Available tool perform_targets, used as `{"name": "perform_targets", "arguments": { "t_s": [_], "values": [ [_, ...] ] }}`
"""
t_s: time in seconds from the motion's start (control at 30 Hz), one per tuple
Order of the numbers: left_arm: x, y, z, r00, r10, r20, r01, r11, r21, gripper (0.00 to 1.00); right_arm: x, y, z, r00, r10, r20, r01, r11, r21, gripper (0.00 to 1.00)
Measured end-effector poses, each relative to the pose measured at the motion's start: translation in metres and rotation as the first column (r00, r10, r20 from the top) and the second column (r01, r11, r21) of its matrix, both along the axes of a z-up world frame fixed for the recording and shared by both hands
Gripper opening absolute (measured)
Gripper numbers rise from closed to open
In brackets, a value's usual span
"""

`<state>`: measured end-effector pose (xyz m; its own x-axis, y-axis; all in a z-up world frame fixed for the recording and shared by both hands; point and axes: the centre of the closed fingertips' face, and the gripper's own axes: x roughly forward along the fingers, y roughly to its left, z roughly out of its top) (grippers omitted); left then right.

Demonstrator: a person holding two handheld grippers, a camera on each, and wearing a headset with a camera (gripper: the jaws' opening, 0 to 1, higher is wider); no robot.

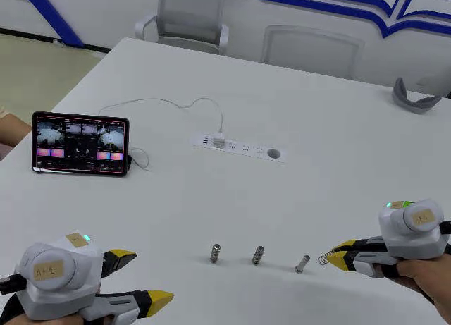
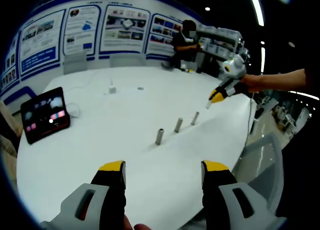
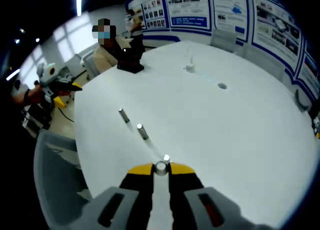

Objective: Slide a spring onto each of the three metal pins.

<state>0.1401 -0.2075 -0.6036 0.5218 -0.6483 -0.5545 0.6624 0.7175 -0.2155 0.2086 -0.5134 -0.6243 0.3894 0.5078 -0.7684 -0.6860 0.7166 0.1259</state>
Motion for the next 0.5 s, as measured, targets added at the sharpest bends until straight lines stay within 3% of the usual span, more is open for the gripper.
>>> {"name": "perform_targets", "arguments": {
  "t_s": [0.2,0.5],
  "values": [
    [-0.002,0.004,-0.001,1.000,0.015,-0.009,-0.015,1.000,0.002,0.64,0.009,0.001,-0.012,1.000,-0.006,-0.008,0.005,1.000,-0.016,0.12],
    [-0.004,0.013,-0.003,0.999,0.037,-0.019,-0.037,0.999,0.014,0.64,0.010,0.008,-0.029,0.999,0.018,-0.030,-0.019,0.999,-0.027,0.12]
  ]
}}
